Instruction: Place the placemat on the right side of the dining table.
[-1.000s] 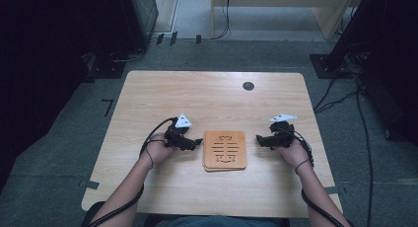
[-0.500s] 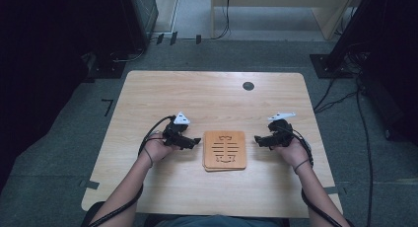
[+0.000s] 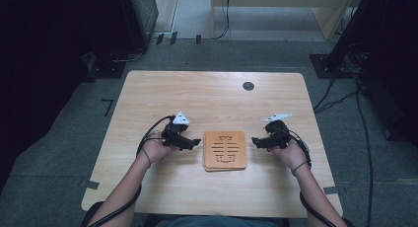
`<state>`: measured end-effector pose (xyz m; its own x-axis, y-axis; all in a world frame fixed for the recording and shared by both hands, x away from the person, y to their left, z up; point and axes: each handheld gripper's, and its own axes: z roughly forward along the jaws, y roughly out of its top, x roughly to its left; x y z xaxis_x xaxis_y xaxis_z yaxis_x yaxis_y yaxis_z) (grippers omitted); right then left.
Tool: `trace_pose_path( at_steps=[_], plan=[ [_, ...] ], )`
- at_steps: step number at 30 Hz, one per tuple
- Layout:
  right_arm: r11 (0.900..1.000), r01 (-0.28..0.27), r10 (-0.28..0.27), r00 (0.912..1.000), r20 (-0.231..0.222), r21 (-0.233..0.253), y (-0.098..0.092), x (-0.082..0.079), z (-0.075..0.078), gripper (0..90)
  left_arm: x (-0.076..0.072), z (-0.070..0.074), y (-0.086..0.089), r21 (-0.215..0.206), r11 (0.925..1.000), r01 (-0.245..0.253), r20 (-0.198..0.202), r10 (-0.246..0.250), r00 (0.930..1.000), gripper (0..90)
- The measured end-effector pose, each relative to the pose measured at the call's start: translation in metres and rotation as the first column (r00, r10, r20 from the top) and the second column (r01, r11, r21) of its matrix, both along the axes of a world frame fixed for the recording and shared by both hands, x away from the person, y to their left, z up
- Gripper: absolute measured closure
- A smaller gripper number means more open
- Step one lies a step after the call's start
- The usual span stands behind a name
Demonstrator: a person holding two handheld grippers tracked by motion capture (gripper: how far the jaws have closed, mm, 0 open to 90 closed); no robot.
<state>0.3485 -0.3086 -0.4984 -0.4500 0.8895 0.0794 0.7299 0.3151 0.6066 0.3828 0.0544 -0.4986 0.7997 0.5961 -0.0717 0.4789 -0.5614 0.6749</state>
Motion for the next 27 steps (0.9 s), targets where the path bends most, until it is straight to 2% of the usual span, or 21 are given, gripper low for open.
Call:
trace_pose_path(
  at_steps=[7,10,14,27],
  plan=[
    [1.000,-0.017,0.017,0.9999,0.000,-0.015,0.007,-0.003,0.000,14.8,-0.001,0.001,0.001,0.000,1.0000,0.002,0.014,-0.002,0.9999,17.2],
    [1.000,-0.009,0.009,0.9999,-0.013,0.006,0.010,-0.004,0.000,15.0,-0.001,0.003,0.001,-0.005,1.0000,0.002,0.014,-0.002,0.9999,17.2],
    [0.999,-0.025,0.025,0.9996,-0.008,-0.021,0.014,-0.005,0.000,15.2,-0.001,0.002,0.001,0.002,1.0000,0.005,0.007,-0.005,1.0000,17.2],
    [0.999,-0.036,0.035,0.9993,-0.013,-0.022,0.020,-0.007,-0.001,15.5,-0.002,0.001,0.001,0.004,1.0000,0.004,0.003,-0.004,1.0000,17.2]
  ],
)
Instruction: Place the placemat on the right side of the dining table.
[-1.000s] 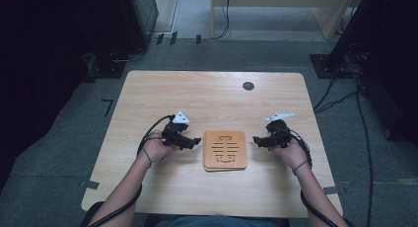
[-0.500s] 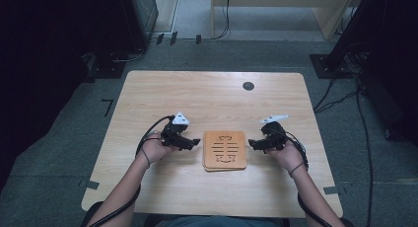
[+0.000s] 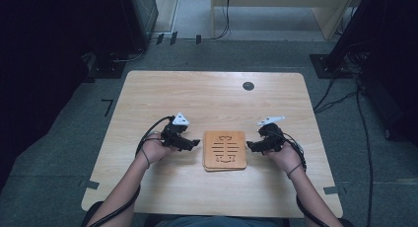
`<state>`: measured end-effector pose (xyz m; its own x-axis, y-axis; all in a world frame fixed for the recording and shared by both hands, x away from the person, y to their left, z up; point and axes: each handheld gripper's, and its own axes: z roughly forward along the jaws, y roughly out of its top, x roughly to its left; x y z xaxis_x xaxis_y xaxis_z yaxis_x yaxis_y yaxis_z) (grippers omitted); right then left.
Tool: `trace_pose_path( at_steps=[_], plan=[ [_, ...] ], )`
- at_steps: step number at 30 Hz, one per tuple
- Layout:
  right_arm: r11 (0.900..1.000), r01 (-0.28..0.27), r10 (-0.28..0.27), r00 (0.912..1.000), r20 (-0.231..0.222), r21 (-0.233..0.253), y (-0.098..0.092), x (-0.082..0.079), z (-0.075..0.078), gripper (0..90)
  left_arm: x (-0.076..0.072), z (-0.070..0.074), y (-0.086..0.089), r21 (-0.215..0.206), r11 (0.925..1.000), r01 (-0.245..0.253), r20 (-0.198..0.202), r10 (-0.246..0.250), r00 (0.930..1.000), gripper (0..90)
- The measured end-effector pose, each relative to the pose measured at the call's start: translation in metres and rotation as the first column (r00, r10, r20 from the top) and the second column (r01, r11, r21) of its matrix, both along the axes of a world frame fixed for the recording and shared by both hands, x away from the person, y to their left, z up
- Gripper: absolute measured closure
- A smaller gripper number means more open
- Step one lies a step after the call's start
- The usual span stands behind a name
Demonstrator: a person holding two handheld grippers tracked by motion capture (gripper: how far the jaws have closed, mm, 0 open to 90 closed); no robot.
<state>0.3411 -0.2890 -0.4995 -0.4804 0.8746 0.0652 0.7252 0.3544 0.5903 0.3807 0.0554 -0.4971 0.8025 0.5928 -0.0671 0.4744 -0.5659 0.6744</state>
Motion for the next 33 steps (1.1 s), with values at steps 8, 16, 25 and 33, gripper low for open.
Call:
trace_pose_path(
  at_steps=[8,16,25,33],
  plan=[
    [1.000,-0.019,0.019,0.9998,-0.004,-0.003,0.004,0.000,-0.001,15.5,-0.001,-0.001,-0.001,0.006,1.0000,0.006,0.004,-0.006,1.0000,17.2],
    [0.999,-0.030,0.030,0.9995,-0.008,-0.011,0.008,-0.001,-0.002,15.7,-0.001,-0.001,-0.001,0.008,0.9999,0.013,0.002,-0.013,0.9999,17.3],
    [0.999,-0.037,0.037,0.9993,-0.009,-0.015,0.010,-0.002,-0.002,15.8,-0.001,-0.001,-0.001,0.009,0.9998,0.018,0.002,-0.018,0.9998,17.2],
    [0.999,-0.040,0.039,0.9992,-0.010,-0.017,0.012,-0.002,-0.002,15.9,-0.002,-0.001,-0.001,0.009,0.9998,0.019,0.002,-0.019,0.9998,17.3]
  ],
)
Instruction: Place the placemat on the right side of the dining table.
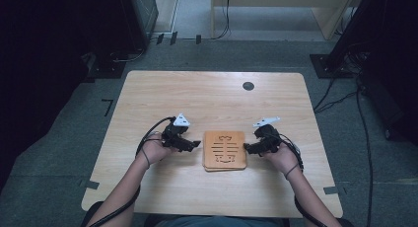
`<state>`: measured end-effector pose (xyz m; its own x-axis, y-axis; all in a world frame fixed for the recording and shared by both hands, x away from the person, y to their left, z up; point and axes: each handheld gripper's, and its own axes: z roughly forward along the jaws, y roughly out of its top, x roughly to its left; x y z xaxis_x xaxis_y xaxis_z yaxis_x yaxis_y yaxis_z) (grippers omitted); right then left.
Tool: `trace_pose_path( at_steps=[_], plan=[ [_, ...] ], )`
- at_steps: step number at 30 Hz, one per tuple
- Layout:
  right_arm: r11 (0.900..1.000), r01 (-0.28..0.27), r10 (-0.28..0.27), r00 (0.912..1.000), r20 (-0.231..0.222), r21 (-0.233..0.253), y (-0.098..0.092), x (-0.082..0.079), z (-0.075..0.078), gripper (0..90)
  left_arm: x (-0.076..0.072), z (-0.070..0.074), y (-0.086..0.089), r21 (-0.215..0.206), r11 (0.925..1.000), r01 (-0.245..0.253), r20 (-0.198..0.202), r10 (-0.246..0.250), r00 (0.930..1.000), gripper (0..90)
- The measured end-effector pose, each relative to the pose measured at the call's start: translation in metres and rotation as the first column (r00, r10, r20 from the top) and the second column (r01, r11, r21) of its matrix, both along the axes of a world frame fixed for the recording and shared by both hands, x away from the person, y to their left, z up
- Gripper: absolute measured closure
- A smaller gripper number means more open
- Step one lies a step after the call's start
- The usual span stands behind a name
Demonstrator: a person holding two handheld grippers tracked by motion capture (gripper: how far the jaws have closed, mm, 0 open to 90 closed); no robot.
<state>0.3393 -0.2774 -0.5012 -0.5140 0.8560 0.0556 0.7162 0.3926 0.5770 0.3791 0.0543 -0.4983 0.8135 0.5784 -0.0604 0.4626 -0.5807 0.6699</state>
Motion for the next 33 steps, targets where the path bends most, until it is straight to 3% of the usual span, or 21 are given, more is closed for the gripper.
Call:
trace_pose_path(
  at_steps=[33],
  plan=[
    [0.999,-0.036,0.036,0.9993,0.012,-0.008,0.012,0.001,0.004,15.9,-0.003,0.000,0.007,-0.003,0.9998,-0.022,-0.002,0.022,0.9998,17.3]
  ],
)
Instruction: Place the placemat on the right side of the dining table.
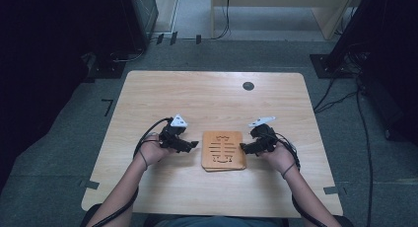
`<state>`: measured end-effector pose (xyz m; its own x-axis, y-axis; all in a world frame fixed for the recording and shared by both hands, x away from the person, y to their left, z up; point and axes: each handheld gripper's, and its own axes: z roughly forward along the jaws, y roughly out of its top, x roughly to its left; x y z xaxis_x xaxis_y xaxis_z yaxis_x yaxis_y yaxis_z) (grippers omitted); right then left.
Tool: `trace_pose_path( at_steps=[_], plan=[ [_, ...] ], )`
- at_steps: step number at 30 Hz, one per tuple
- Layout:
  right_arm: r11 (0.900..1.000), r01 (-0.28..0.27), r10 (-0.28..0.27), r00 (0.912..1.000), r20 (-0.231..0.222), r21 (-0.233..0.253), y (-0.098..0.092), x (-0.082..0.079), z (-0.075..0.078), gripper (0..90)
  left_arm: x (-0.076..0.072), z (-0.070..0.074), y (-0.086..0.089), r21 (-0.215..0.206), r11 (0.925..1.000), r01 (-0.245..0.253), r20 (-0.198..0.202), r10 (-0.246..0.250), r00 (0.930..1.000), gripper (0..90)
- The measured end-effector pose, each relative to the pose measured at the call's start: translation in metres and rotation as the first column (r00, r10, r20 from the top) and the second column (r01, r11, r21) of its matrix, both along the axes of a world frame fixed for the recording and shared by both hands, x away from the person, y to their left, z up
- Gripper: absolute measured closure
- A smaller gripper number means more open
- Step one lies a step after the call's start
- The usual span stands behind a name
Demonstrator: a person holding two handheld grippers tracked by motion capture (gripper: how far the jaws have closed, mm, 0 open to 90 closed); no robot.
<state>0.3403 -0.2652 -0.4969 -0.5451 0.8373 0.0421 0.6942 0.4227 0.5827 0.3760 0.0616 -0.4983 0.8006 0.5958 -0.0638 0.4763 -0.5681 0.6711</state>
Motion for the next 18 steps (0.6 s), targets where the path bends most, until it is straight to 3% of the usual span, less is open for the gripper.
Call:
trace_pose_path(
  at_steps=[12,14,18],
  plan=[
    [1.000,-0.014,0.014,0.9999,0.005,-0.011,0.005,0.000,0.000,15.9,0.000,0.000,0.001,0.001,1.0000,-0.002,0.000,0.002,1.0000,17.4],
    [1.000,-0.018,0.018,0.9998,0.001,-0.008,0.008,0.000,0.001,15.9,-0.001,0.001,0.002,-0.005,1.0000,-0.006,-0.019,0.006,0.9998,23.9],
    [0.999,-0.030,0.030,0.9995,0.005,-0.010,0.011,0.001,0.001,15.9,-0.003,0.001,0.002,-0.007,1.0000,-0.003,-0.023,0.003,0.9997,24.2]
  ],
)
